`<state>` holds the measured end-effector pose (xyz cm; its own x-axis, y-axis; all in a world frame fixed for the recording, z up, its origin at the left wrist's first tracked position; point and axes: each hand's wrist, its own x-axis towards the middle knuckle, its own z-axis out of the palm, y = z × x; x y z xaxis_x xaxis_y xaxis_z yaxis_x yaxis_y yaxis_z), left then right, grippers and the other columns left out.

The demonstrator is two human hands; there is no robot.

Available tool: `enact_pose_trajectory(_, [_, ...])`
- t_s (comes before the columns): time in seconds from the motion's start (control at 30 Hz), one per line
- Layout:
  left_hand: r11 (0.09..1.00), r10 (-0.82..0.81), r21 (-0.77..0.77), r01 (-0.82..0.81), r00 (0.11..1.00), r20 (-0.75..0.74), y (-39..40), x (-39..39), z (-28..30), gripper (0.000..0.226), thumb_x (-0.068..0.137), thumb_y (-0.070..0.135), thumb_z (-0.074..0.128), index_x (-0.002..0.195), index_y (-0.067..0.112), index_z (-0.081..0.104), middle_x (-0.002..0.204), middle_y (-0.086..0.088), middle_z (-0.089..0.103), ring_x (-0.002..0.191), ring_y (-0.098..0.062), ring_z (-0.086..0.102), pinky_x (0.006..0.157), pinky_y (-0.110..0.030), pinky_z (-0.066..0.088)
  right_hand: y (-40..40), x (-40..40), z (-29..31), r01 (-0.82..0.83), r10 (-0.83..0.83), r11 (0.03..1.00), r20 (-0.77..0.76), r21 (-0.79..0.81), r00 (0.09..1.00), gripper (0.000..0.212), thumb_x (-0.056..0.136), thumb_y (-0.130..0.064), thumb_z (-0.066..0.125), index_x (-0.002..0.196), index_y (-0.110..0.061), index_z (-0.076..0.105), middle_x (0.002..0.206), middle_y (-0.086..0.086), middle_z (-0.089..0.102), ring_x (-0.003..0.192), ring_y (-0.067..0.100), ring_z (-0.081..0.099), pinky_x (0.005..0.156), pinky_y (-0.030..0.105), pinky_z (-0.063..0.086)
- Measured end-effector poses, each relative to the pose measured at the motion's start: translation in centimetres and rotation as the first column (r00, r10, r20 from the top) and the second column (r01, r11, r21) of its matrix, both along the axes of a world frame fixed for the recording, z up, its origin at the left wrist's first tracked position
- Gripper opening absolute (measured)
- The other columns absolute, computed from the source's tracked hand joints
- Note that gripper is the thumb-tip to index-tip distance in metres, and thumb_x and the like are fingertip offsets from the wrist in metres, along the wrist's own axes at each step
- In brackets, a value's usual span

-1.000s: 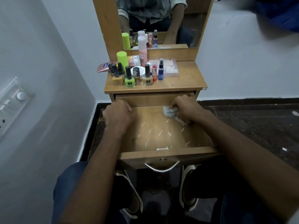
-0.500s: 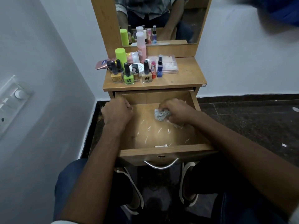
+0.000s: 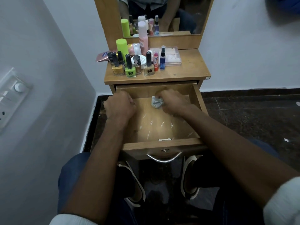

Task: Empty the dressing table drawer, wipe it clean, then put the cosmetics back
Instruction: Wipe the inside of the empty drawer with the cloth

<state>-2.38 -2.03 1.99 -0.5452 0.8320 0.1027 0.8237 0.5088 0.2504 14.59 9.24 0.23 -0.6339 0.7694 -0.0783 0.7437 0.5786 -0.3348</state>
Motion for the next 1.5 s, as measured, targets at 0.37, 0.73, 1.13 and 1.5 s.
enact_pose_trajectory(0.37, [1.0,-0.003,0.025,0.003,1.0,0.01,0.1,-0.3,-0.3,0.016,0.094,0.028,0.066,0.095,0.024,0.081,0.099,-0.005,0.076,0.097,-0.033,0.071,0.075,-0.036,0.047,-0.8,-1.5,-0.5,-0.221,0.223,0.963,-0.002,-0.153,0.975,0.029,0.083,-0.016,0.083,0.111,-0.023,0.079,0.099,-0.004,0.074,0.092,0.015,0.069,0.074,0.028,0.052])
enact_pose_trajectory(0.73, [0.979,0.059,0.165,-0.117,0.946,0.319,-0.2,-1.6,-0.1,0.018,0.098,0.036,0.063,0.094,0.026,0.077,0.103,-0.001,0.077,0.102,-0.029,0.07,0.092,-0.044,0.057,-1.3,-3.6,-1.1,-0.288,0.277,0.95,-0.096,-0.12,0.956,0.038,0.084,-0.004,0.073,0.117,-0.02,0.079,0.104,-0.004,0.07,0.097,0.014,0.065,0.081,0.028,0.051])
enact_pose_trajectory(1.13, [0.965,0.086,0.181,-0.19,0.88,0.467,-0.3,-2.9,-0.1,0.032,0.105,0.018,0.044,0.111,0.014,0.075,0.118,-0.009,0.075,0.113,-0.03,0.067,0.094,-0.037,0.049,-2.3,-6.2,-1.8,-0.242,0.234,0.968,-0.101,-0.073,0.967,0.033,0.084,-0.006,0.073,0.113,-0.02,0.076,0.104,-0.006,0.066,0.099,0.016,0.064,0.078,0.029,0.051])
enact_pose_trajectory(1.5, [0.931,0.11,0.206,-0.301,0.77,0.629,-0.4,-4.4,-0.2,0.034,0.106,0.018,0.044,0.084,0.014,0.07,0.098,-0.017,0.076,0.099,-0.033,0.07,0.09,-0.04,0.053,-2.5,-8.1,-1.4,-0.246,0.222,0.959,-0.163,-0.14,0.961,0.029,0.081,-0.007,0.076,0.108,-0.016,0.081,0.102,-0.005,0.072,0.094,0.011,0.064,0.078,0.024,0.047])
